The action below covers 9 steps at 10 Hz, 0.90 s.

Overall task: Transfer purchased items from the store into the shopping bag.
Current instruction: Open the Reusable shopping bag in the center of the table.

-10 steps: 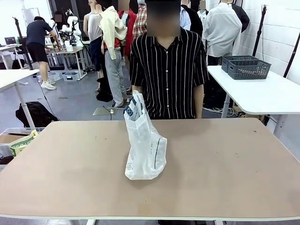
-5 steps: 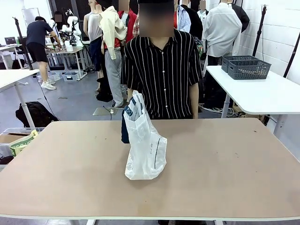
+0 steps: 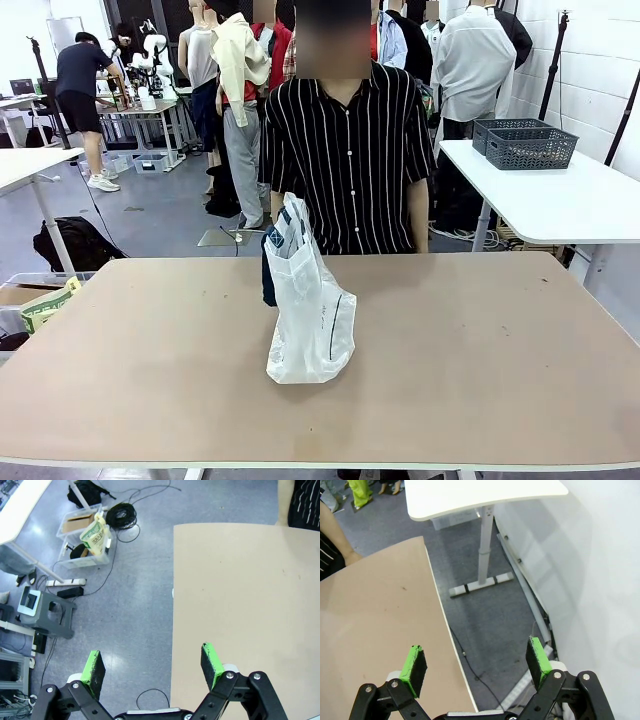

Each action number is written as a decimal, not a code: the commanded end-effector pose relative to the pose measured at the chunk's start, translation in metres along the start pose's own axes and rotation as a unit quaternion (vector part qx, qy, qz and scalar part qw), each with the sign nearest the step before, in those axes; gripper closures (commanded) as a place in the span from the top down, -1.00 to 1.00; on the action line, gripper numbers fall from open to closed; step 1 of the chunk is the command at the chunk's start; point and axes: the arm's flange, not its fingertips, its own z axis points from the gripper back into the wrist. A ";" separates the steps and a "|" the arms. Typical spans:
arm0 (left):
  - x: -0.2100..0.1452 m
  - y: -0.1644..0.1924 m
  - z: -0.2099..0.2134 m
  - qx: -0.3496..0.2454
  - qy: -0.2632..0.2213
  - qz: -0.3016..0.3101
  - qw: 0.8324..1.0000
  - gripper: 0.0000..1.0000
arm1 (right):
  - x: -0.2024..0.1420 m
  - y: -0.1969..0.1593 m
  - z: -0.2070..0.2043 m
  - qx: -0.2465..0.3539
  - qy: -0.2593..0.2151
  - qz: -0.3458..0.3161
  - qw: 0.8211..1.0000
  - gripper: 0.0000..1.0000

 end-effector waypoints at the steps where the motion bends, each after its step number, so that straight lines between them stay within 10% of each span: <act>1: -0.001 0.003 0.000 0.006 0.002 -0.009 1.000 1.00 | -0.002 0.000 -0.001 -0.001 0.004 0.008 1.000 1.00; 9: -0.001 0.003 0.000 0.006 0.002 -0.009 1.000 1.00 | -0.002 0.000 -0.001 -0.001 0.004 0.008 1.000 1.00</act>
